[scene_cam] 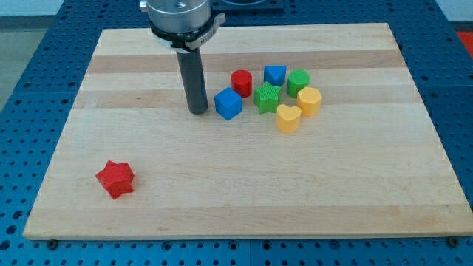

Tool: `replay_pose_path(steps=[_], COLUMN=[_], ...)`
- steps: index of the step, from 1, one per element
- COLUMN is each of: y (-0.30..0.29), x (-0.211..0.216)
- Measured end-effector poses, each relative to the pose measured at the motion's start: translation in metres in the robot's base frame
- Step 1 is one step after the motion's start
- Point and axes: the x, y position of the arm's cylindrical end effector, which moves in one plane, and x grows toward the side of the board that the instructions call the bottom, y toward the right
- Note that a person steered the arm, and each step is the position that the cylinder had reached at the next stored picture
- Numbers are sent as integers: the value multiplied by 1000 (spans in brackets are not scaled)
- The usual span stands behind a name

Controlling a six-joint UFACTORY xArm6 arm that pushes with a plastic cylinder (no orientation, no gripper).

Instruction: Place the cube to the bottom of the red circle

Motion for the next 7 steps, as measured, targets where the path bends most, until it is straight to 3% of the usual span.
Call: replay_pose_path(steps=[7], y=[21], x=[0])
